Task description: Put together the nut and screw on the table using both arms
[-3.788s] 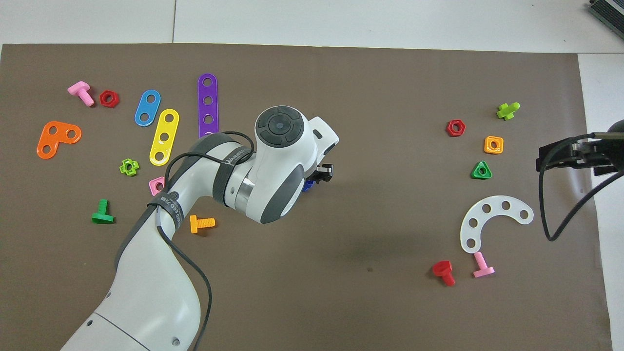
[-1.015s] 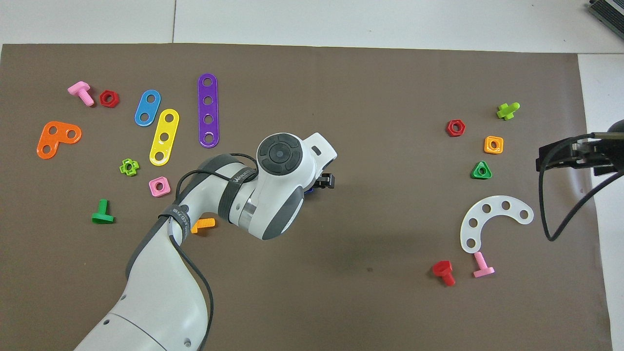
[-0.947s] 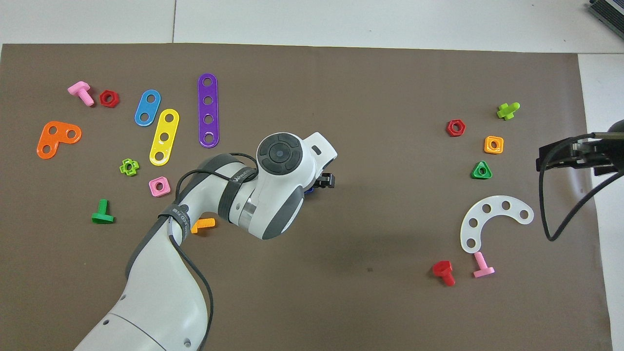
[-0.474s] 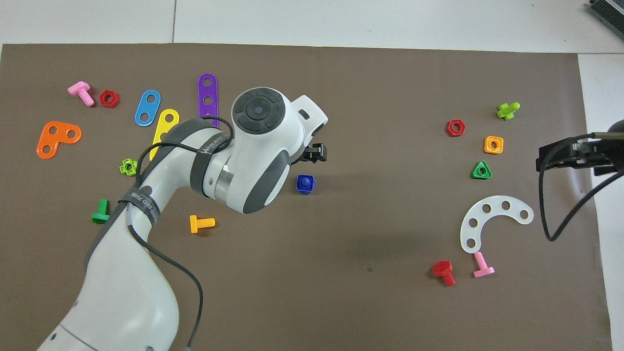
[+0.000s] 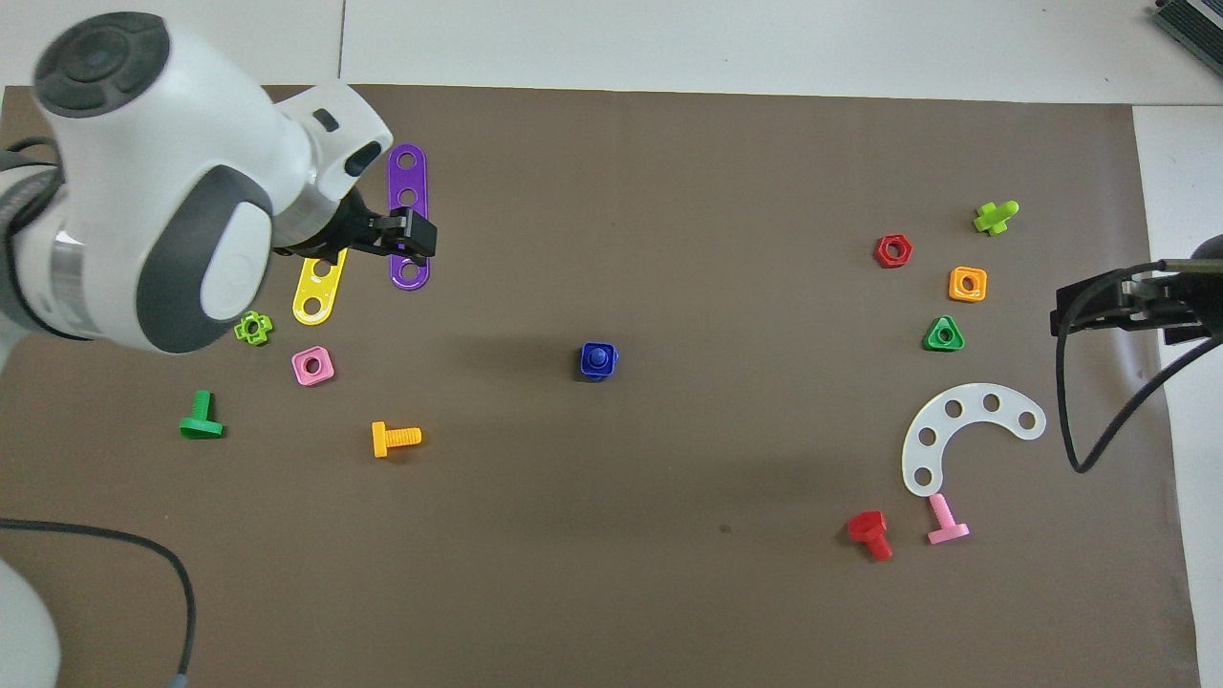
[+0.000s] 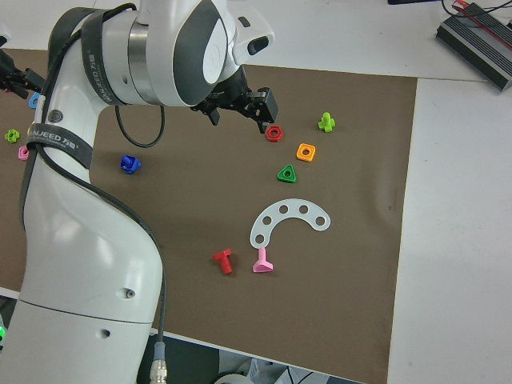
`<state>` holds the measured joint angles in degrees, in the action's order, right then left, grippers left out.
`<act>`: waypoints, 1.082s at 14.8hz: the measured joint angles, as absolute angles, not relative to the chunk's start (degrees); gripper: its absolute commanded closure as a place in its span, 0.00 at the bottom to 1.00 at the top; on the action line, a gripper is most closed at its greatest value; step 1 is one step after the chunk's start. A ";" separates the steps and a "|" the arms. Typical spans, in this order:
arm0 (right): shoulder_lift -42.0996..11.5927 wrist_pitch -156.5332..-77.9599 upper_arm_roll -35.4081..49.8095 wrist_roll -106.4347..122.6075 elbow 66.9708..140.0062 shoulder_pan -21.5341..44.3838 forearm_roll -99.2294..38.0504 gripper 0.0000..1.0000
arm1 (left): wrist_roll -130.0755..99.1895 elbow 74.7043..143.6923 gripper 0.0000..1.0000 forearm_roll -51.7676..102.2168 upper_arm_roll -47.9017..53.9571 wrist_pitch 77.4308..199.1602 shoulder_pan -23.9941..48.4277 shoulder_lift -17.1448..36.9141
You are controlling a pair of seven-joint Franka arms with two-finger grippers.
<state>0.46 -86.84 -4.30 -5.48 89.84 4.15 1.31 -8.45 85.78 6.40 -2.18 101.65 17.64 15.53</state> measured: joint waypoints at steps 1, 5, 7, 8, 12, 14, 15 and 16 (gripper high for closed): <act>0.46 -86.84 -4.30 -5.48 89.84 4.15 1.31 0.00 | -6.89 85.80 0.00 5.98 -2.20 99.56 15.68 14.35; 0.46 -86.84 -4.30 -5.48 89.84 4.15 1.31 0.00 | -5.46 85.75 0.00 3.75 -2.29 93.73 12.64 8.66; 0.46 -86.84 -4.30 -5.48 89.84 4.15 1.31 0.00 | -5.46 85.77 0.00 3.60 -2.32 90.60 12.45 6.04; 0.46 -86.84 -4.30 -5.48 89.84 4.15 1.31 0.00 | -5.46 85.78 0.00 3.53 -2.32 88.86 12.45 5.29; 0.46 -86.84 -4.30 -5.48 89.84 4.15 1.31 0.00 | -5.51 85.81 0.00 3.49 -2.06 87.31 12.46 3.93; 0.46 -87.20 -4.29 -5.48 89.84 4.17 1.30 0.00 | -5.53 86.08 0.00 3.46 -2.00 86.86 12.46 3.34; 0.46 -88.27 -4.28 -5.48 89.85 4.27 1.28 0.00 | -5.58 86.18 0.00 3.45 -2.01 86.74 12.46 3.17; 0.46 -89.34 -4.25 -5.48 89.87 4.45 1.27 0.00 | -5.75 86.22 0.00 3.43 -2.02 86.61 12.46 3.05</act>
<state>0.46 -89.34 -4.25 -5.48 89.87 4.45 1.27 -5.75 86.22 3.43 -2.02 86.61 12.46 3.05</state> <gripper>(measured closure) 0.000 0.000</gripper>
